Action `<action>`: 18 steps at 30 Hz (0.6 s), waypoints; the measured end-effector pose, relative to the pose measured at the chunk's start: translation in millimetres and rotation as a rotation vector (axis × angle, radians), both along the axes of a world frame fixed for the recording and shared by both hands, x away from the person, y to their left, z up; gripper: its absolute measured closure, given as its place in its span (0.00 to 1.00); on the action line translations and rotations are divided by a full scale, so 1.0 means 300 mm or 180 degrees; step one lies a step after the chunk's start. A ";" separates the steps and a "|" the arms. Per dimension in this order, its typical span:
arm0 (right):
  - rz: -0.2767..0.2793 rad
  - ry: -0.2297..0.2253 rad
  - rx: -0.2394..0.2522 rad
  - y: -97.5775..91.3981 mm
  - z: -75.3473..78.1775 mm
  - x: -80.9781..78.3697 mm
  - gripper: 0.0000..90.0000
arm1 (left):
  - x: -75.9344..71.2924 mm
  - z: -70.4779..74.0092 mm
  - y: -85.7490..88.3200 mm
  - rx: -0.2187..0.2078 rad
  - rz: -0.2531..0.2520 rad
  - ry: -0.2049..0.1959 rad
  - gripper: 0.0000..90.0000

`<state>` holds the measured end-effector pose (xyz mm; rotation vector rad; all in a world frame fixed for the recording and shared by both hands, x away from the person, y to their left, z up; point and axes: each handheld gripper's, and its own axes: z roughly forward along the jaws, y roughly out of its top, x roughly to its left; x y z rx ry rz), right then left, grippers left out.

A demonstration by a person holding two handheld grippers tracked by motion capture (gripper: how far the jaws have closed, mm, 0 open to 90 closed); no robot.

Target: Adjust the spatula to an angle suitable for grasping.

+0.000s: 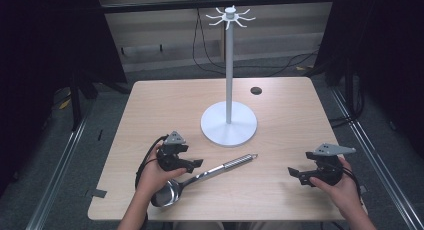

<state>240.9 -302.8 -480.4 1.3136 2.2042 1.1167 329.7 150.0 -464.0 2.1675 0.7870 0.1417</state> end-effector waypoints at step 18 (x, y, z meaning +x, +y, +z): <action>0.0057 -0.0019 0.0015 0.018 0.001 0.022 0.08 | -0.064 0.011 -0.064 -0.0011 -0.0386 0.0248 0.81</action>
